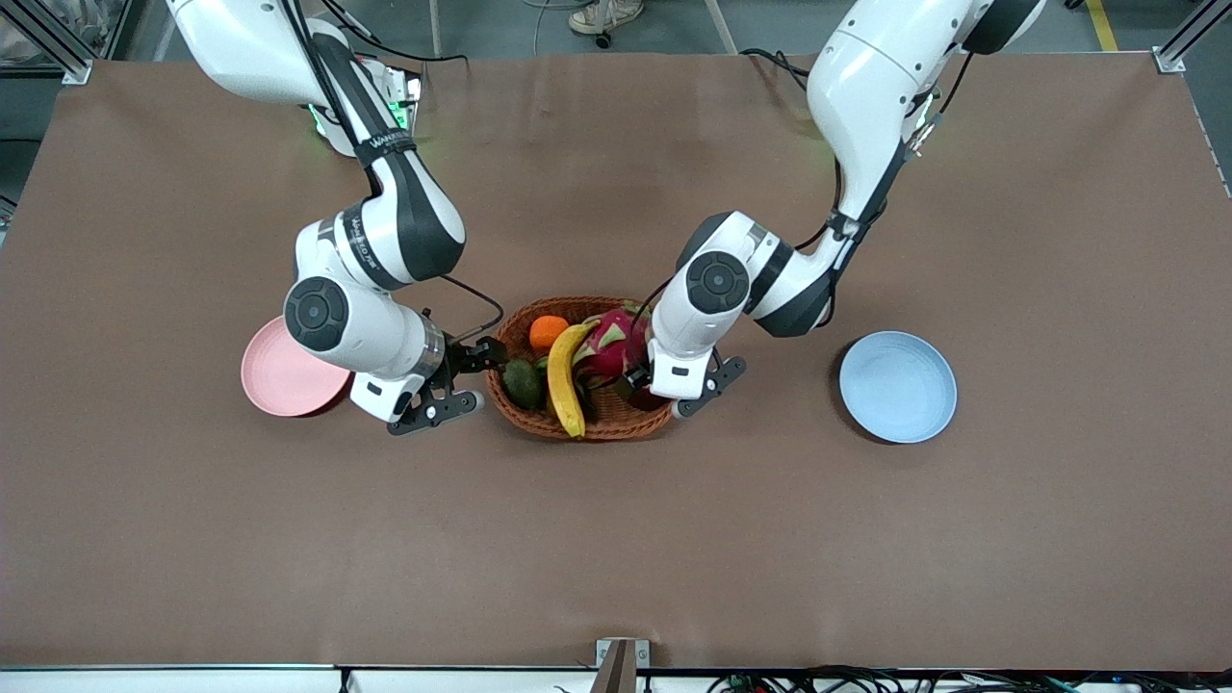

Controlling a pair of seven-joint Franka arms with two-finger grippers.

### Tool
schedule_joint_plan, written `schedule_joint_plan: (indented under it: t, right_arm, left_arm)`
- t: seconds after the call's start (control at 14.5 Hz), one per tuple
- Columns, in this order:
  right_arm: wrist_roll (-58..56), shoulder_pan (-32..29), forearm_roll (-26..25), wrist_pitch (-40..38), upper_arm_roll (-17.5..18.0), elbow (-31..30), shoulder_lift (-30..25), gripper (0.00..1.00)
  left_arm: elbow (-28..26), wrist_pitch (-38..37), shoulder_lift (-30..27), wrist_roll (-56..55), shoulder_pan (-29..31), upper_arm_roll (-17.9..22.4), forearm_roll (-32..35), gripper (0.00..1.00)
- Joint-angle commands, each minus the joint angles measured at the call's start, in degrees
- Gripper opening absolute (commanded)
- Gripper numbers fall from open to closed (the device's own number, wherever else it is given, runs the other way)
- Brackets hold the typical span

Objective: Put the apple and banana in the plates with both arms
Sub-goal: 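Reach the left gripper to the red apple while the right gripper reaches the banana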

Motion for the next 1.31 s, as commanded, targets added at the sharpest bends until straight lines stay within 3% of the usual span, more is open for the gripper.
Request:
schedule_joint_plan:
  t: [0.0,0.14,0.28,0.62,0.69,0.9,1.24]
  right_arm:
    - [0.0,0.44,1.63,0.1,-0.25,0.46,0.08,0.86]
    - [0.0,0.61,1.97,0.19,-0.25,0.46,0.08,0.86]
    - [-0.18,0.97,4.43,0.8,-0.25,0.46,0.78,0.85]
    - [-0.18,1.41,4.79,2.12,-0.34,0.54,2.1,0.76]
    - [-0.09,1.41,4.88,2.21,-0.26,0.54,2.45,0.76]
    - [-0.09,2.02,8.73,2.65,-0.34,1.24,3.68,0.76]
    - [-0.09,3.16,9.36,2.74,-0.34,3.7,5.88,0.77]
  left_arm:
    - [1.57,3.85,2.59,-1.33,-0.95,0.74,0.1,0.99]
    - [1.57,3.95,2.95,-1.33,-0.95,0.74,0.19,0.93]
    - [1.57,4.04,2.95,-1.33,-1.04,0.74,0.19,0.76]
    - [1.48,2.55,1.55,-2.65,-0.69,0.91,0.27,0.29]
    - [1.48,0.63,0.24,-2.73,-0.6,0.91,0.27,0.23]
    - [1.57,-6.66,-5.03,-2.65,0.01,0.91,0.27,0.14]
    - [1.22,-15.46,-12.86,-1.16,6.06,0.83,0.36,0.13]
